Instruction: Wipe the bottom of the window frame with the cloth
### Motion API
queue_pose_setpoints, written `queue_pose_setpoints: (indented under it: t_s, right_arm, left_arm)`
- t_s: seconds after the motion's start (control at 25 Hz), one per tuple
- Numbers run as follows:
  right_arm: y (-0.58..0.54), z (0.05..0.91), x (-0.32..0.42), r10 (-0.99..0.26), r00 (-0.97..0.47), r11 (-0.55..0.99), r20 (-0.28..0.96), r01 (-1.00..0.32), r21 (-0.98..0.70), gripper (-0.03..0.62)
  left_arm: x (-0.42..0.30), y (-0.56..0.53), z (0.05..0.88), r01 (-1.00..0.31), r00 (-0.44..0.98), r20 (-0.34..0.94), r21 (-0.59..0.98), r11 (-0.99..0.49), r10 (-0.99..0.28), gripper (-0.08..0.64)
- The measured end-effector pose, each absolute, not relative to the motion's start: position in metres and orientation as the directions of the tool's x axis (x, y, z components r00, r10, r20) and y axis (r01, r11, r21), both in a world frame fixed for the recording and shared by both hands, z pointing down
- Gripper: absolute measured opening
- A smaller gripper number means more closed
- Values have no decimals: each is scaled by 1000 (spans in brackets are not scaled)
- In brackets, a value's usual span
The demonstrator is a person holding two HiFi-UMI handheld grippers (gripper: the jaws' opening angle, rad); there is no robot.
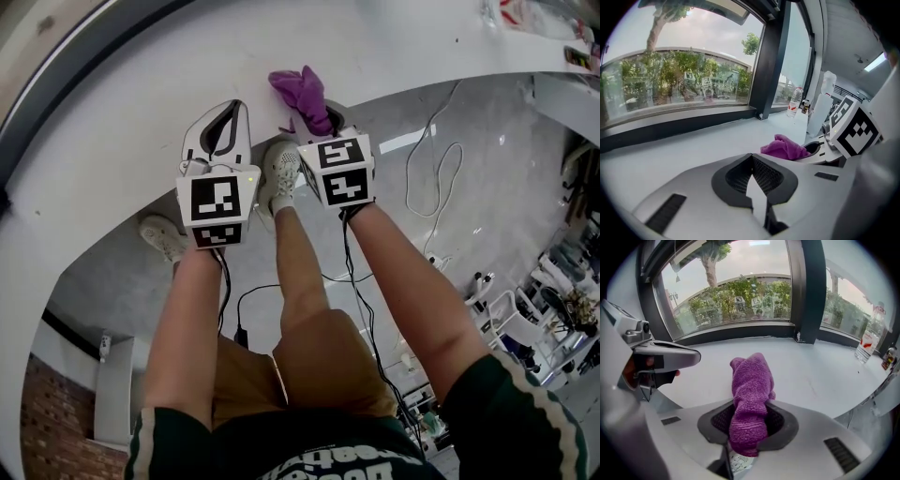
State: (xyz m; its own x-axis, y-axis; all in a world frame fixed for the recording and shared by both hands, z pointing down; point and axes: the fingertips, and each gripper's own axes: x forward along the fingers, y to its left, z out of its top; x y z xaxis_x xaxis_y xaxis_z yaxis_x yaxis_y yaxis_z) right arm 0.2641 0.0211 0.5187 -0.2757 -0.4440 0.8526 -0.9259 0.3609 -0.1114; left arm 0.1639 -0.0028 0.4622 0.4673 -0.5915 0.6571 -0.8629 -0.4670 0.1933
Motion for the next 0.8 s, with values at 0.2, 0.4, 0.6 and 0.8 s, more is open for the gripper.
queue_pose_setpoints:
  t_s: [0.2, 0.4, 0.6, 0.8]
  right_arm:
    - [27, 517, 238, -439, -288, 381, 851, -918, -114, 115]
    - [31, 518, 210, -425, -305, 412, 852, -904, -118, 115]
    - [33, 520, 185, -397, -329, 445, 857, -886, -133, 115]
    - [38, 517, 155, -396, -346, 463, 851, -875, -140, 115]
  left_arm:
    - [133, 3, 461, -886, 441, 660, 214, -410, -608, 9]
    - [104, 7, 462, -903, 415, 665, 219, -369, -621, 9]
    - [81, 11, 461, -913, 387, 677, 186, -363, -626, 9]
    - [58, 20, 454, -919, 371, 677, 171, -354, -636, 9]
